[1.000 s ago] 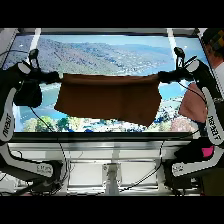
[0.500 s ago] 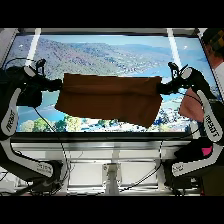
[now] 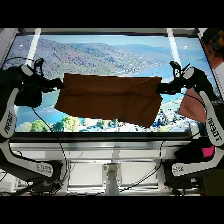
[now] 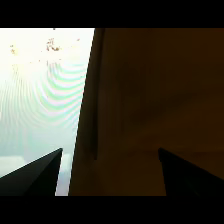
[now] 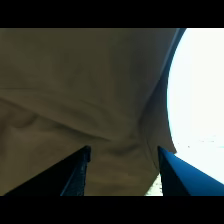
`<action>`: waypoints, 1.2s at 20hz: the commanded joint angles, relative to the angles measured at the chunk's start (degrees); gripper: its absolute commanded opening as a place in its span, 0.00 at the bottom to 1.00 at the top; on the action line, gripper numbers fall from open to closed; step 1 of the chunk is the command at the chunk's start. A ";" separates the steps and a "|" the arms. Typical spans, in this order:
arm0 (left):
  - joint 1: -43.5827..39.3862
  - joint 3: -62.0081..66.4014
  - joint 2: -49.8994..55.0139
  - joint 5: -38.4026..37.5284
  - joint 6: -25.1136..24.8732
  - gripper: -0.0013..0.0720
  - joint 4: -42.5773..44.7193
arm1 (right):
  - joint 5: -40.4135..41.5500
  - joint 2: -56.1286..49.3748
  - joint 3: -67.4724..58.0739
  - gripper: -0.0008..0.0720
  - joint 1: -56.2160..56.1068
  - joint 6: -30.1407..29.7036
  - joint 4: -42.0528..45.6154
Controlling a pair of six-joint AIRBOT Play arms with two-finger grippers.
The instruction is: Fold the clothes and pants, and hang the long-sleeved shirts on hangers.
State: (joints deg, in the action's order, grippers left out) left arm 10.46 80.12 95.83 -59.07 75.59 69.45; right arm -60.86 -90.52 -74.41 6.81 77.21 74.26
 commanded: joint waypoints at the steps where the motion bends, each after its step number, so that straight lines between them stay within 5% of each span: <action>1: 1.62 0.04 -3.80 -6.21 -6.58 0.96 1.14 | -1.44 3.28 0.02 0.67 1.60 -0.39 1.90; 3: 3.19 0.02 -5.55 -14.47 -10.56 0.96 5.84 | -3.15 5.09 0.02 0.67 3.45 -1.99 2.10; 6: 7.13 -0.81 -5.60 -24.65 -14.69 0.74 6.71 | -5.68 6.93 0.02 0.63 5.99 -5.64 2.08; 12: 11.43 -6.60 -5.31 -24.30 -25.40 0.74 -2.03 | -5.68 7.54 0.04 0.63 7.96 -8.22 2.43; 24: 11.43 -7.61 1.31 -20.24 -35.21 0.74 -5.68 | -5.14 7.54 0.04 0.63 7.96 -8.72 2.40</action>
State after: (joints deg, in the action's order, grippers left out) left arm 21.80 72.55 95.66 -80.34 43.68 65.06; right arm -66.04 -83.00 -74.39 14.76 68.51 76.69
